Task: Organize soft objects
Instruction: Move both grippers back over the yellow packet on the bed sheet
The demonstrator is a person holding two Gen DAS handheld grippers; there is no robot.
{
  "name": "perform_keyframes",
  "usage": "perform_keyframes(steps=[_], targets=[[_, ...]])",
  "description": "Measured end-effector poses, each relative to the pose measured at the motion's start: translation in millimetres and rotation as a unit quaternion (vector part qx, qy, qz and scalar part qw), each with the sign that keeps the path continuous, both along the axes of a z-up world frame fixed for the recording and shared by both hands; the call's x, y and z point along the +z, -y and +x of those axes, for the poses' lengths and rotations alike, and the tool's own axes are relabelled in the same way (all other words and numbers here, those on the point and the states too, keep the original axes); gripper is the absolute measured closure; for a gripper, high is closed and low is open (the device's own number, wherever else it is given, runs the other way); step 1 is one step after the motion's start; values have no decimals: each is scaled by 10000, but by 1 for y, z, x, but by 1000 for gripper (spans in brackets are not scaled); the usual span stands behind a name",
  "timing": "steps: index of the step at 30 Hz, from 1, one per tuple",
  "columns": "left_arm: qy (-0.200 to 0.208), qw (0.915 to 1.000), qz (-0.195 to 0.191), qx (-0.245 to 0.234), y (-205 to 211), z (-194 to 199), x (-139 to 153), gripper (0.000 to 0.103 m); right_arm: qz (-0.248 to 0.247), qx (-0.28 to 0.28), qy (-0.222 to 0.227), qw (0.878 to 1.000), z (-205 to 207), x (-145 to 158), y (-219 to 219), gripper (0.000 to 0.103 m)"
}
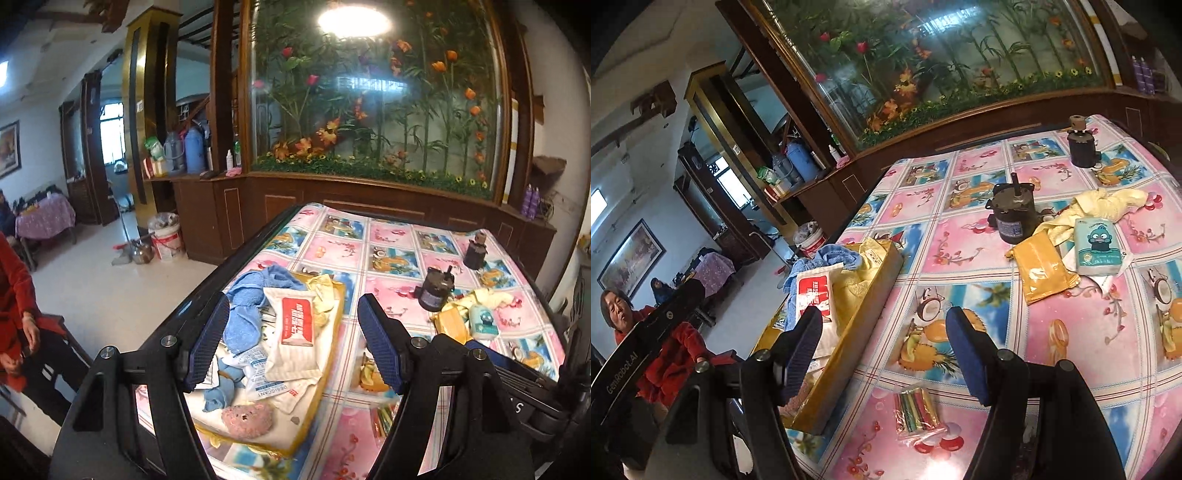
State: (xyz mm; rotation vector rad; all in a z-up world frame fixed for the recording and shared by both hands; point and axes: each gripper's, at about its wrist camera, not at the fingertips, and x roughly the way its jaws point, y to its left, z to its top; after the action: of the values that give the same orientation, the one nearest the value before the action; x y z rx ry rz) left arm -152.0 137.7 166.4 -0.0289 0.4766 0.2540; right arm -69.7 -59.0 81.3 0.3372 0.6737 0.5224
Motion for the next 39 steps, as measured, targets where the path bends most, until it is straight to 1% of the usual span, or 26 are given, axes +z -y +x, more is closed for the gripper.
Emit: perform_keyframes(steps=[4, 7, 14, 20, 27, 30, 32, 34, 37, 39], targets=[[50, 9994, 308, -119, 25, -12, 4, 30, -34, -87, 155, 9998, -13, 3, 7, 34], [114, 9986, 503, -151, 38, -22, 7, 30, 38, -133, 177, 9997, -18, 3, 16, 34], [114, 9980, 572, -259, 53, -37, 9, 30, 147, -291, 236, 9992, -33, 4, 35, 33], [120, 9975, 619, -322, 62, -46, 10, 30, 179, -364, 270, 9988, -46, 4, 43, 33], [7, 9970, 628, -442, 68, -40, 5, 30, 205, -461, 175, 9986, -43, 1, 53, 33], [-198, 9973, 459, -547, 61, -28, -2, 30, 180, -578, 54, 9982, -35, -4, 65, 33], [-382, 9978, 186, -518, 49, -15, -10, 30, 187, -811, -76, 9965, -26, -9, 84, 33], [-592, 9968, -110, -520, 38, -1, -20, 30, 181, -1187, -175, 9926, -17, -15, 111, 33], [-969, 9915, -566, -656, 28, 24, -39, 30, 102, -1562, -413, 9868, 0, -26, 143, 33], [-1195, 9860, -808, -836, 28, 39, -51, 30, 98, -1671, -623, 9839, 13, -34, 159, 33]])
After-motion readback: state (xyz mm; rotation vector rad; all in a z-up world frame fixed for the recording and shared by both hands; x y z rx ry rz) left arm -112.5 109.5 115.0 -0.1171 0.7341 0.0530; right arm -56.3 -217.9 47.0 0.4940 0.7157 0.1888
